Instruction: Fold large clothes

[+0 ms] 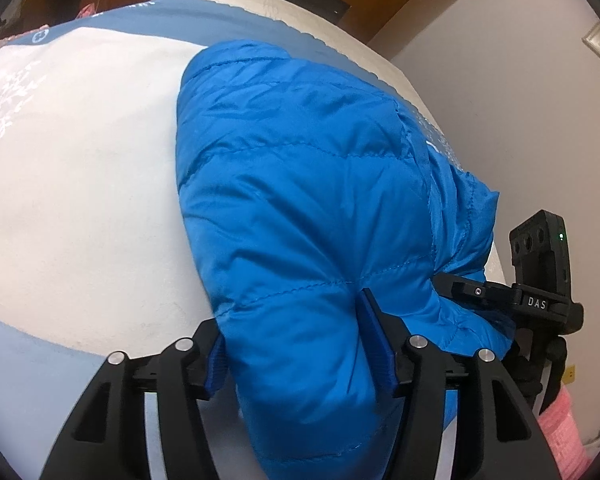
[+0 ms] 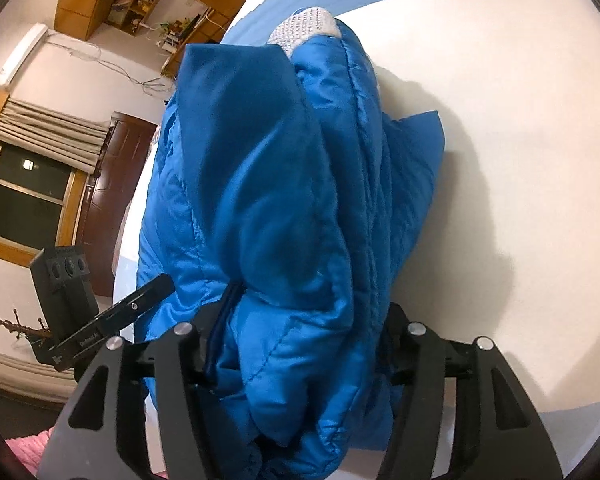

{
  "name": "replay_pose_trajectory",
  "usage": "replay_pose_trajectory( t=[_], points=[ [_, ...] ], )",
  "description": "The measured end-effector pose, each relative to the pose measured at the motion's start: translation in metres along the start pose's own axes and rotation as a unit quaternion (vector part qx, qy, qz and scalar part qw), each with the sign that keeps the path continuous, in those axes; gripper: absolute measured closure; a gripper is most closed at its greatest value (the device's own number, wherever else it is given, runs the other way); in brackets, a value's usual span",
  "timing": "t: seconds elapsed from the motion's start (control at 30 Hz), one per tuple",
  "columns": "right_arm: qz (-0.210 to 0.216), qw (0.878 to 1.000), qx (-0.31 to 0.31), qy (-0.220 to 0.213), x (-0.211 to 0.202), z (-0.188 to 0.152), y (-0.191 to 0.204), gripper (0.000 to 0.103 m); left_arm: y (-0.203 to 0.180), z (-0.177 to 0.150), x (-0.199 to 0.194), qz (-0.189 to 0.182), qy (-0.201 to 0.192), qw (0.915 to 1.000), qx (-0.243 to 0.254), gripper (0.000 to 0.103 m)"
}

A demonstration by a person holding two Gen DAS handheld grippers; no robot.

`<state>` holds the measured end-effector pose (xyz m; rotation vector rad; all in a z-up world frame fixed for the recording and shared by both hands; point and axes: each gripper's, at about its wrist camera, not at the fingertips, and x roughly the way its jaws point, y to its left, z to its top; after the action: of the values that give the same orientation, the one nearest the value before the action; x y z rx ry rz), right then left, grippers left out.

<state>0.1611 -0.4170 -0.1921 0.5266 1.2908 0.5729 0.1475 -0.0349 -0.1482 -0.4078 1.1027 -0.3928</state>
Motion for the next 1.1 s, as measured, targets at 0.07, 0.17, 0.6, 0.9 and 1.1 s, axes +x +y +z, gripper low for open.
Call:
replay_pose_trajectory(
  t=[0.07,0.17,0.6,0.9,1.1],
  points=[
    [-0.016,1.000,-0.007,0.002,-0.012,0.000,0.004,0.037,0.004,0.008,0.002,0.002,0.008,0.9999,-0.009,0.043],
    [-0.042,0.999,-0.026,-0.004,-0.031,-0.008,0.020,0.034,0.005,0.005,-0.012,0.025,0.008,0.9997,-0.004,0.043],
    [-0.100,0.994,-0.046,-0.015,-0.070,-0.049,0.023,0.039,-0.027,-0.034,-0.042,0.100,-0.020,0.9925,0.067,0.041],
    [-0.124,0.992,-0.009,0.000,-0.033,-0.054,-0.002,0.039,-0.021,-0.038,-0.019,0.095,-0.011,0.9918,0.085,0.040],
    [-0.106,0.994,0.018,-0.008,-0.036,-0.056,-0.006,0.038,-0.023,-0.035,-0.017,0.105,-0.009,0.9911,0.081,0.040]
  ],
)
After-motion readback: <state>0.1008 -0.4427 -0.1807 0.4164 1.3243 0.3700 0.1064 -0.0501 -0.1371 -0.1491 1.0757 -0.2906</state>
